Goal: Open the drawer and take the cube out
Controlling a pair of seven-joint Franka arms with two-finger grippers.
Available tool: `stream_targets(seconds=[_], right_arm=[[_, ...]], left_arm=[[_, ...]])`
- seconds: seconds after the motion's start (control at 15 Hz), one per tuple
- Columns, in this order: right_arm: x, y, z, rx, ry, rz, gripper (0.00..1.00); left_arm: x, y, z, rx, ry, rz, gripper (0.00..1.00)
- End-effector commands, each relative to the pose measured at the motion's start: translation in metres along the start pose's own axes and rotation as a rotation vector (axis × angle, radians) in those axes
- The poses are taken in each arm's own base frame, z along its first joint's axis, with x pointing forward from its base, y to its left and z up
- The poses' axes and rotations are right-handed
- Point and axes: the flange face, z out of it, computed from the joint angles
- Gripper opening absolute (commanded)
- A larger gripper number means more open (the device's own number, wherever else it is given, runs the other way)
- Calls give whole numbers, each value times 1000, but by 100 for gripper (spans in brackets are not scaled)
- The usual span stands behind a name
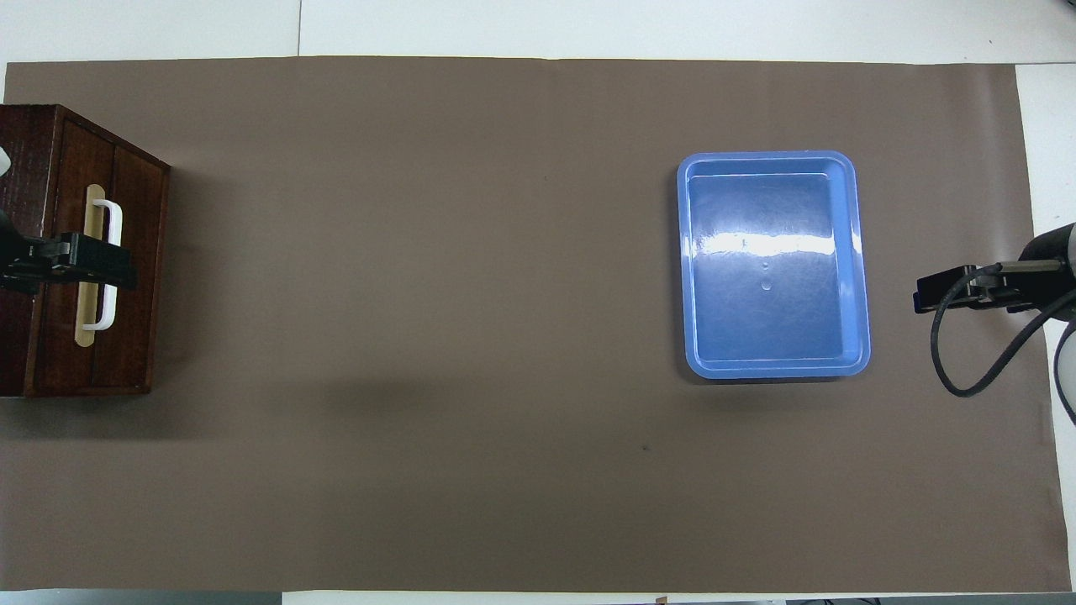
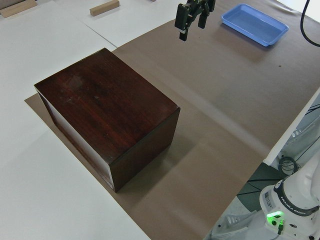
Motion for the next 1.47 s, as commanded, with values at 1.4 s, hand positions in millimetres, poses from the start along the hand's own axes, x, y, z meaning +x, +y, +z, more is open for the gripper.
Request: stream_targets(seconds=[1.4], right_arm=[[-6,4,0,-17,12,-6,100]], left_arm=[[-5,1,1,11,-9,-5,100]])
